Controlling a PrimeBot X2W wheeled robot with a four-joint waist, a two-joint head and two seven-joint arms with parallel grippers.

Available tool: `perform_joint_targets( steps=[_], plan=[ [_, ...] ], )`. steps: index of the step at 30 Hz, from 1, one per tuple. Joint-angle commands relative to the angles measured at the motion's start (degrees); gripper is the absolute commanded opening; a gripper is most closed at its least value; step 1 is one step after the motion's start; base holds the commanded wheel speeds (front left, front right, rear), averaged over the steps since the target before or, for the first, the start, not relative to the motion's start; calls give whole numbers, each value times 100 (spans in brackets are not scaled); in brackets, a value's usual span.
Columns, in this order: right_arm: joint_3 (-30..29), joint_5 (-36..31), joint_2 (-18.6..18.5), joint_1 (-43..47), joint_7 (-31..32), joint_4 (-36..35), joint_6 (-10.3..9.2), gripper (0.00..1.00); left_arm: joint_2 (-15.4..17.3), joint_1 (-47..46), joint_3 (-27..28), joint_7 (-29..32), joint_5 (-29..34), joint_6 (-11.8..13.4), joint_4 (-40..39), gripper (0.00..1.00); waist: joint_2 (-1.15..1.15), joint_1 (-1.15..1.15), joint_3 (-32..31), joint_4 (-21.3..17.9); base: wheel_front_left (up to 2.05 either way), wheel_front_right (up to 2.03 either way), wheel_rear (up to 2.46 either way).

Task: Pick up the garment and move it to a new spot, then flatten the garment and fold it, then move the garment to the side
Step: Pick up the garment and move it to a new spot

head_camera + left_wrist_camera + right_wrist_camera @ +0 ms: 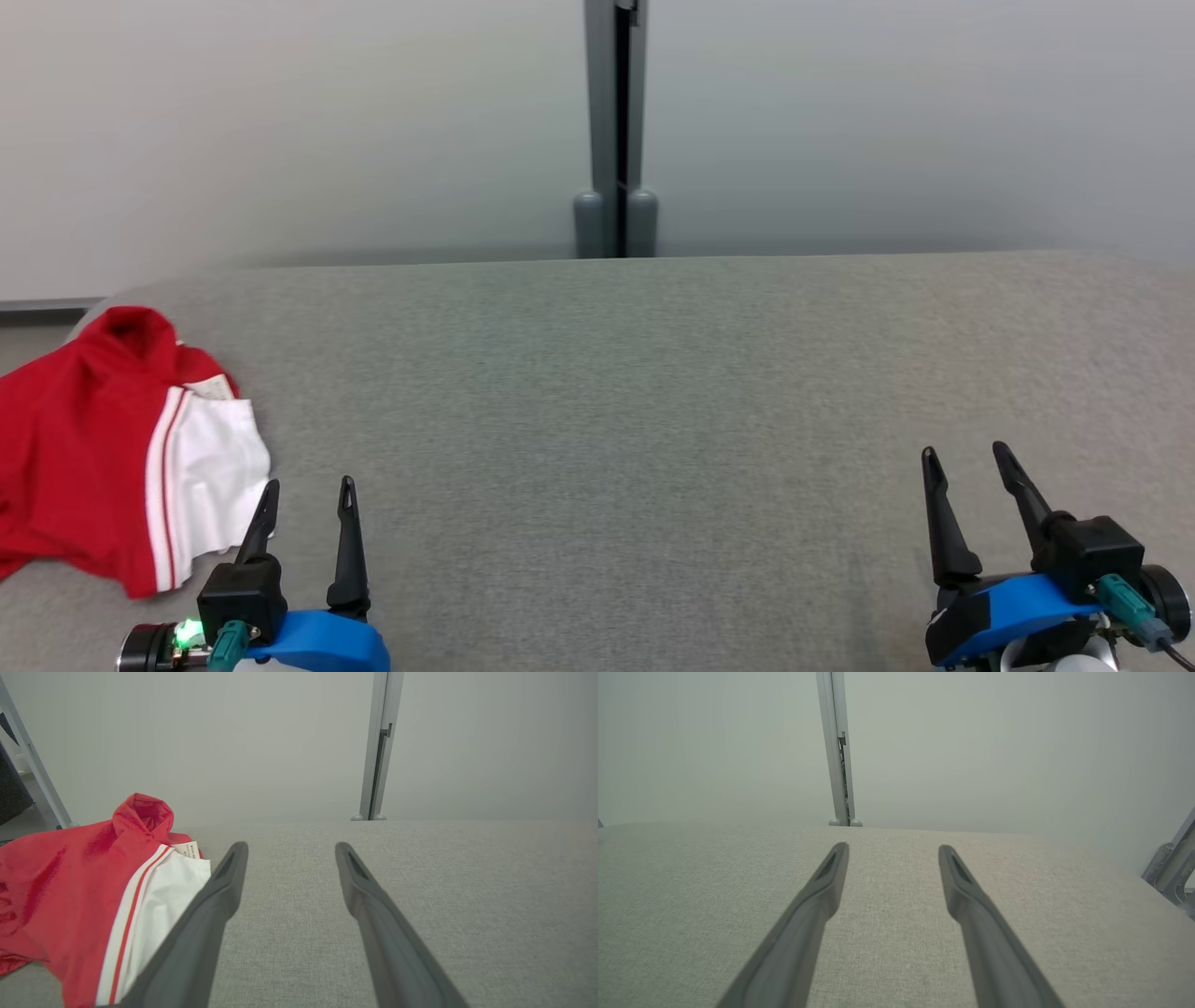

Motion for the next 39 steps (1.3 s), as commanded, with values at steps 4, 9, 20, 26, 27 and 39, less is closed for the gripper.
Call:
perform_joint_targets(
  steps=[4, 9, 20, 26, 27, 39],
  plan=[
    [130, -175, -21, 95, -81, 24, 0, 100, -3, 27, 66, -72, 186, 39, 66, 100, -1, 0, 32, 469, 0, 0, 0],
    [222, -101, -19, 96, -75, 32, 0, 100, -20, 8, 102, -72, 188, 11, 77, 100, -1, 0, 119, 1192, 0, 0, 0],
    [664, -7, -21, 41, -74, 170, 0, 100, -21, 208, 402, -72, 110, 92, 64, 100, -1, 0, 127, 2332, 0, 0, 0],
    [800, 15, -23, 2, -74, 143, 0, 100, -46, 237, 515, -72, 107, 94, 16, 100, -1, 0, 184, 2756, 0, 0, 0],
    [828, 14, -21, 1, -74, 142, 0, 100, -49, 238, 528, -72, 118, 105, 6, 100, -1, 0, 200, 2801, 0, 0, 0],
    [1194, -131, -20, -242, -74, 75, 0, 100, -98, -96, 695, -72, -24, 80, 138, 100, -1, 0, 541, 2457, 0, 0, 0]
  ],
)
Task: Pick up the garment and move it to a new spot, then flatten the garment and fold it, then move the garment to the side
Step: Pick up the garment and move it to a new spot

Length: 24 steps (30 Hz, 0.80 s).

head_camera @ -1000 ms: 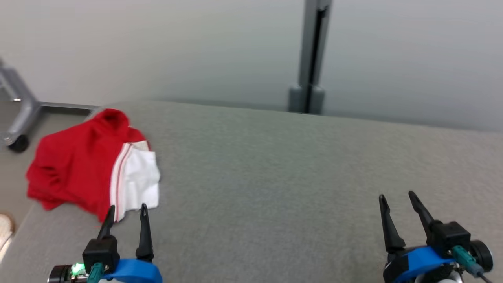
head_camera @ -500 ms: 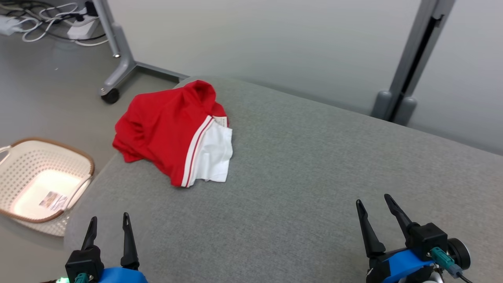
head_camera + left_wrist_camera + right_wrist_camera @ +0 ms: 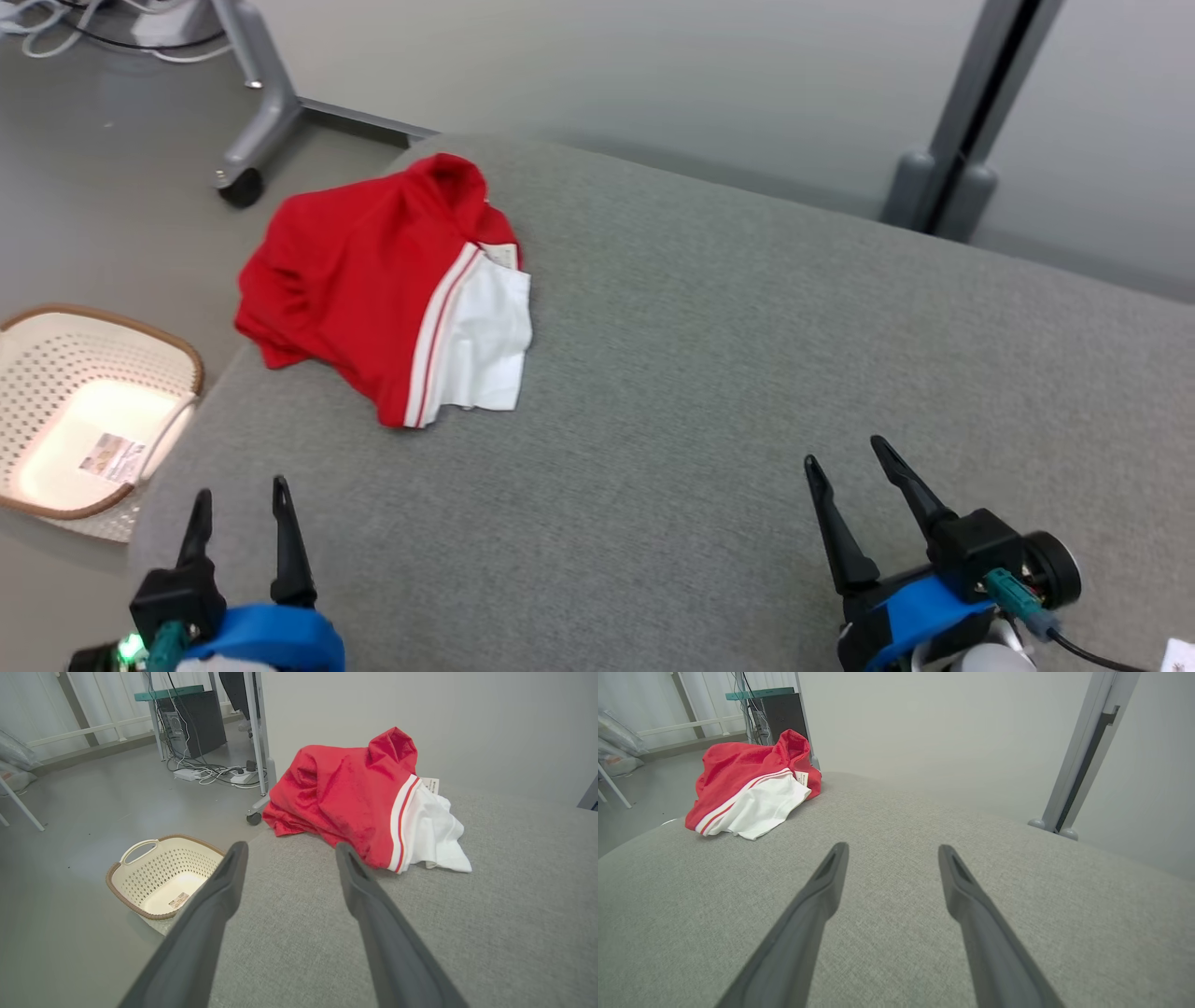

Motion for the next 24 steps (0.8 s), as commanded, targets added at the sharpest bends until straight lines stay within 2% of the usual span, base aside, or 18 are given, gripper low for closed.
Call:
perform_joint_targets(
  steps=[1, 5, 12, 18, 24],
  plan=[
    [51, -77, -21, -122, -21, -47, -2, 100, -6, -187, 56, -29, -42, -19, 4, 100, 0, -1, 85, -93, 0, 0, 0],
    [145, -260, -23, -295, -21, -162, -2, 100, 27, -682, 200, -28, -97, -106, 216, 100, 0, -1, 458, -372, 0, 0, 0],
    [243, -534, -32, -630, -21, -396, -2, 100, 391, -1785, 486, -25, -59, -155, 905, 100, 0, -1, 1102, -779, 0, 0, 0],
    [379, -599, -129, -947, -21, -581, -2, 100, 753, -2683, 580, -23, -13, -90, 1818, 100, 0, -1, 1603, -1076, 0, 0, 0],
    [406, -578, -152, -1093, -21, -608, -2, 100, 1024, -3359, 592, -24, -40, -146, 2697, 100, 0, -1, 1860, -1313, 0, 0, 0]
  ],
)
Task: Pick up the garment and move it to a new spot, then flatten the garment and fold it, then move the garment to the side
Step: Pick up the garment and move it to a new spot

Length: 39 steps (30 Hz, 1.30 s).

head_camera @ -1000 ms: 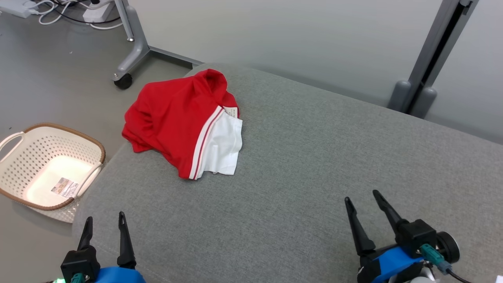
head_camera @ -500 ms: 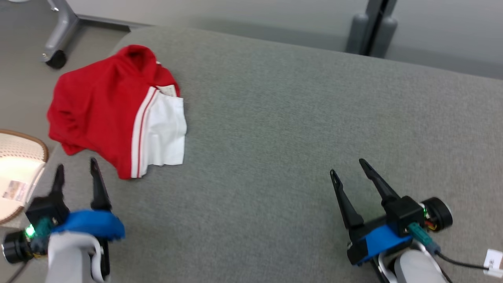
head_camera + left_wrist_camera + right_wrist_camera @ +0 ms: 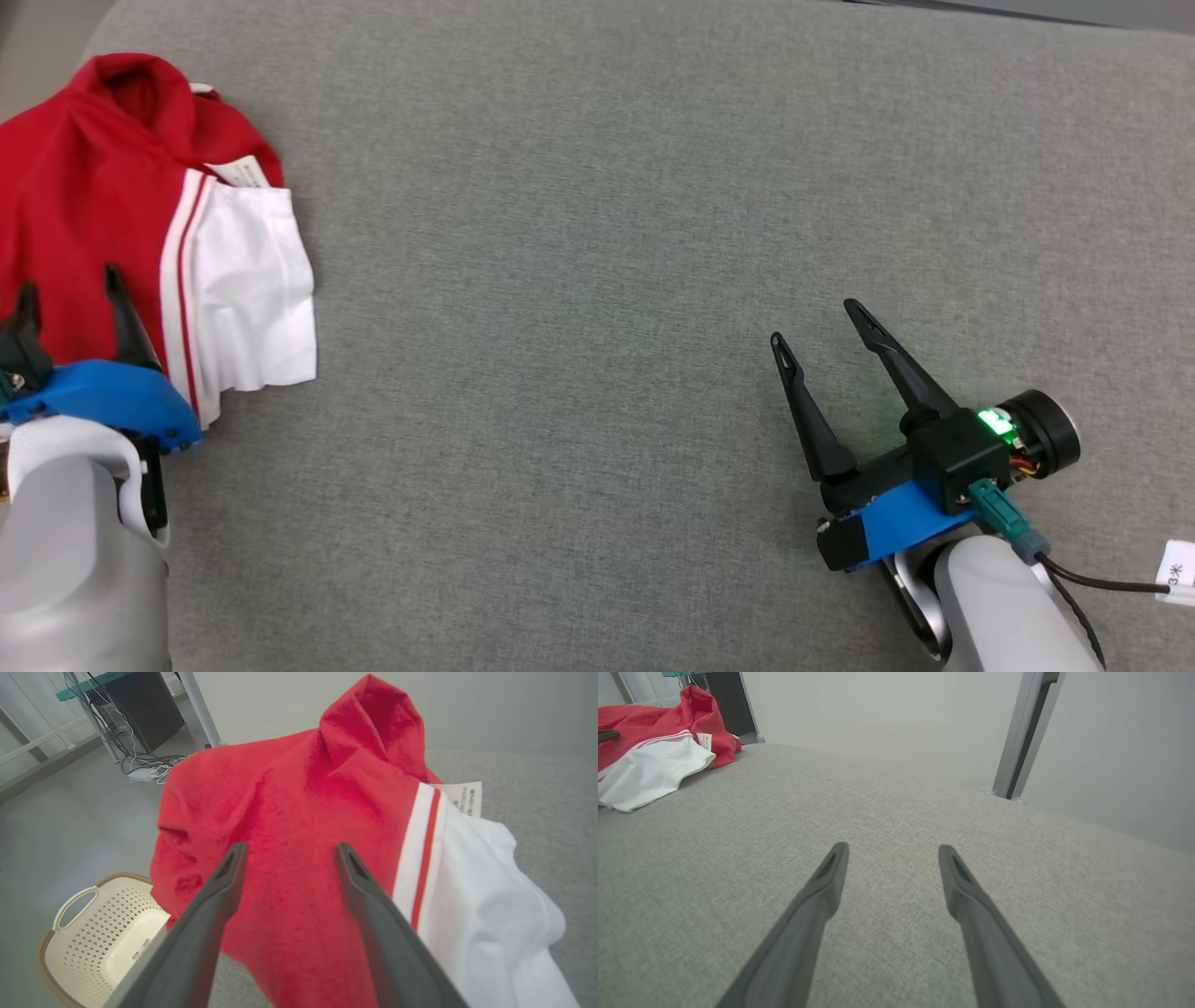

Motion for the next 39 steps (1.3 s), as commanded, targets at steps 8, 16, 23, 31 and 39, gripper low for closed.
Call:
perform_joint_targets(
  steps=[8, 16, 23, 31, 39],
  plan=[
    [-72, 53, -7, -168, -21, -1, -2, 100, 220, -798, 51, 54, -234, -169, 1315, 89, -1, -1, 149, -185, 0, 0, 0],
    [-121, 108, 35, -176, -21, 56, -2, 100, 261, -1082, -23, -9, -307, -270, 1664, 0, -1, -1, 9, -212, 0, 0, 0],
    [-142, 228, 82, -55, -21, 96, -2, 100, 213, -1066, -146, -19, -209, -369, 398, 0, -1, -1, -395, -327, 0, 0, 0],
    [-173, 424, 108, 121, -21, 154, -2, 100, 26, -1025, -581, -21, -96, -519, -779, 0, -1, -1, -792, -689, 0, 0, 0],
    [-84, 726, 111, 248, -21, 125, -2, 100, -403, -913, -1381, -22, -231, -580, -1432, 0, -1, -1, -1012, -1513, 0, 0, 0]
  ],
)
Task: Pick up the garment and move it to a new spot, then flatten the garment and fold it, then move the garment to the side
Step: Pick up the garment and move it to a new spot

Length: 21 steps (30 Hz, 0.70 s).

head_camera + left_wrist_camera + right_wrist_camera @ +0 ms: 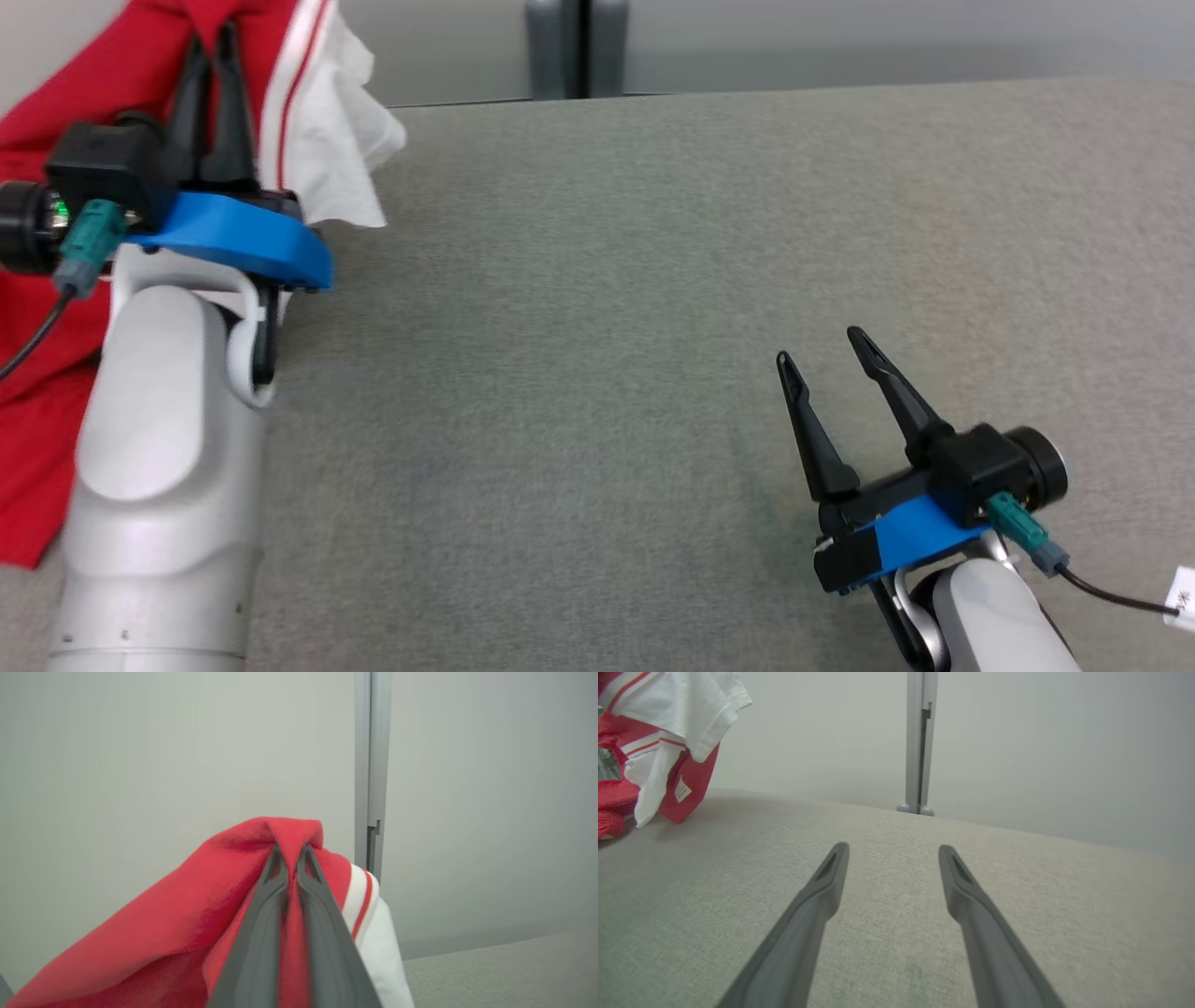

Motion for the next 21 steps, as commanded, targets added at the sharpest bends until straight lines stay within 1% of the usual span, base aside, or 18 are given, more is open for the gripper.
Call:
perform_joint_targets(
  steps=[1, 5, 9, 13, 16, 20, 21],
  plan=[
    [-20, 43, 2, 66, -21, -24, -2, 100, -98, 97, -132, -28, -35, -40, -57, 0, 0, 1, -193, -287, 0, 0, 0],
    [44, 139, 0, 89, -21, -20, -2, 100, -318, 248, -569, -28, -226, -27, -210, 0, 0, 1, -176, -790, 0, 0, 0],
    [54, 214, -2, 106, -21, -41, -2, 100, -511, 367, -1137, -29, -417, -29, -234, 0, 0, 1, -149, -1241, 0, 0, 0],
    [39, 287, 0, 127, -21, -62, -2, 100, -603, 423, -1643, -29, -685, -29, -223, 0, 0, 1, -135, -1613, 0, 0, 0],
    [34, 311, 0, 154, -20, -61, -2, 100, -633, 522, -2098, -30, -1027, -30, -345, 0, 0, 1, -142, -1786, 0, 0, 0],
    [5, 363, 0, 220, -21, -57, -2, 100, -622, 867, -2650, -29, -1391, 211, -551, 0, 0, 1, -164, -1844, 0, 0, 0],
    [-5, 363, 3, 238, -20, -57, -2, 100, -619, 965, -2724, -30, -1413, 282, -545, 43, 0, 1, -174, -1818, 0, 0, 0]
  ],
)
